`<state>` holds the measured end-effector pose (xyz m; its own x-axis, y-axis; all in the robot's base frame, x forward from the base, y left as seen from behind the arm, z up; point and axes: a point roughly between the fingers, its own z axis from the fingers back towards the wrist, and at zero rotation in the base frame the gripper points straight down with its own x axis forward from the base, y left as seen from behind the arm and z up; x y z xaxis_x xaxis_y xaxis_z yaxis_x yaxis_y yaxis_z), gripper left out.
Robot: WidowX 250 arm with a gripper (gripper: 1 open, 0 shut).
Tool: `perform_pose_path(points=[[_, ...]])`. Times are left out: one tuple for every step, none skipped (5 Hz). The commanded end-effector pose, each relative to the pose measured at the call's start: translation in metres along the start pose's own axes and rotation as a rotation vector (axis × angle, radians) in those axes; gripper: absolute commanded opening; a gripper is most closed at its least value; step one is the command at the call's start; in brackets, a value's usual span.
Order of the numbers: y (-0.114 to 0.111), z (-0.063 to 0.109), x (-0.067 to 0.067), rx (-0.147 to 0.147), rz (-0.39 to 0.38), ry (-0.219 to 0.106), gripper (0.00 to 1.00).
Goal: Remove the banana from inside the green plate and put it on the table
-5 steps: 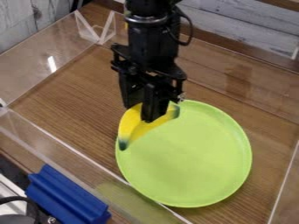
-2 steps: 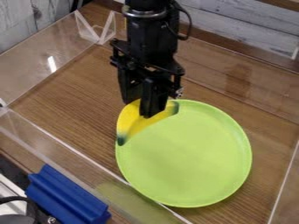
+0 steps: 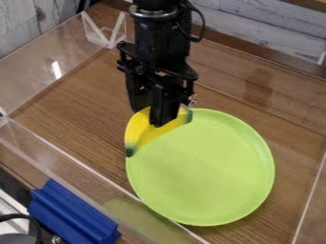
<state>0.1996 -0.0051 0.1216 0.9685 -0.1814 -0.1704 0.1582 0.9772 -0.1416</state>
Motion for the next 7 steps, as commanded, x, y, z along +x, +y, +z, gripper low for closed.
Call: perform_pose_path(points=[[0.003, 0.015, 0.007, 0.012, 0.004, -0.059, 0.0], [0.007, 0.017, 0.011, 0.012, 0.017, -0.061, 0.0], [0.01, 0.019, 0.016, 0.012, 0.031, -0.064, 0.0], [0.016, 0.022, 0.022, 0.017, 0.044, -0.068, 0.0], [0.027, 0.026, 0.032, 0.025, 0.068, -0.078, 0.0], [0.038, 0.029, 0.043, 0.037, 0.075, -0.091, 0.0], [0.051, 0.031, 0.055, 0.049, 0.085, -0.1, 0.0]])
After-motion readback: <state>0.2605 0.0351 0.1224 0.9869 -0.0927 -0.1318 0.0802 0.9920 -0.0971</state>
